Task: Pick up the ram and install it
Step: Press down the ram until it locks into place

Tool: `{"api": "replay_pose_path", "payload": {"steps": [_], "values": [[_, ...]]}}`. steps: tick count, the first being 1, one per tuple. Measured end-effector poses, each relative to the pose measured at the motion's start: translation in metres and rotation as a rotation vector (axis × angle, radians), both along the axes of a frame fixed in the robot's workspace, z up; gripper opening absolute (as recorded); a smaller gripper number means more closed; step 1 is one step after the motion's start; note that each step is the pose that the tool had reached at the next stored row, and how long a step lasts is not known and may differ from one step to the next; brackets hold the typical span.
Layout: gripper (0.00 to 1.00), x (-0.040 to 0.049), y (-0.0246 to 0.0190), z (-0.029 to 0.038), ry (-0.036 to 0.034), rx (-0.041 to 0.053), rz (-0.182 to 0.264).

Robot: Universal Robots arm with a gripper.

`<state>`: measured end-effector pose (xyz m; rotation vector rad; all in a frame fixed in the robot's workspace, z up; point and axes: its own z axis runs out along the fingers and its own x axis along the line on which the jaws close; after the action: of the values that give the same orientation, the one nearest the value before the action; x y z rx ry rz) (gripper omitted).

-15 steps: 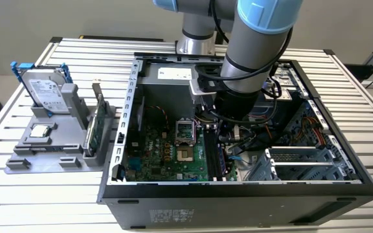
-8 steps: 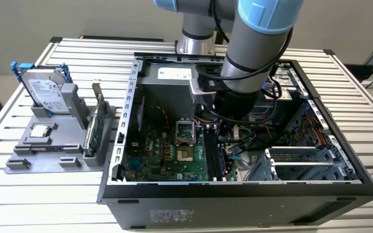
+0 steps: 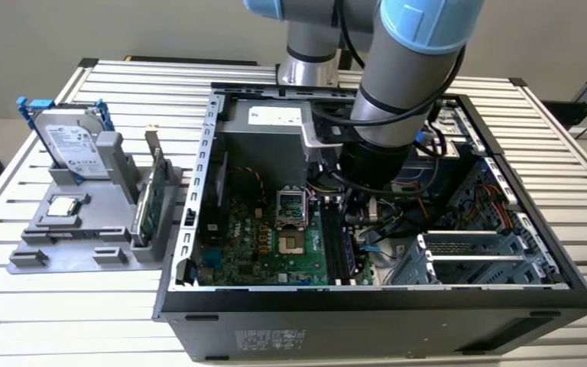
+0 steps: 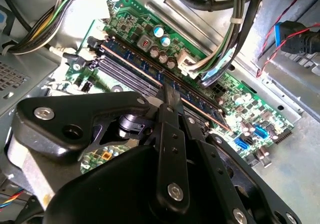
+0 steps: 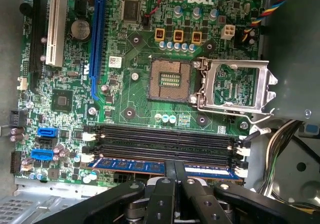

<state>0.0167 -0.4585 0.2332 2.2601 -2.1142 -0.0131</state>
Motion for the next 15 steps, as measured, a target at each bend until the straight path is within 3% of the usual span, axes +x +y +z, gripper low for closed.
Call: {"api": "replay_pose_path", "payload": {"steps": [15], "values": [[0.00, 0.0000, -0.0003, -0.0062, 0.0007, 0.0001, -0.026]]}}
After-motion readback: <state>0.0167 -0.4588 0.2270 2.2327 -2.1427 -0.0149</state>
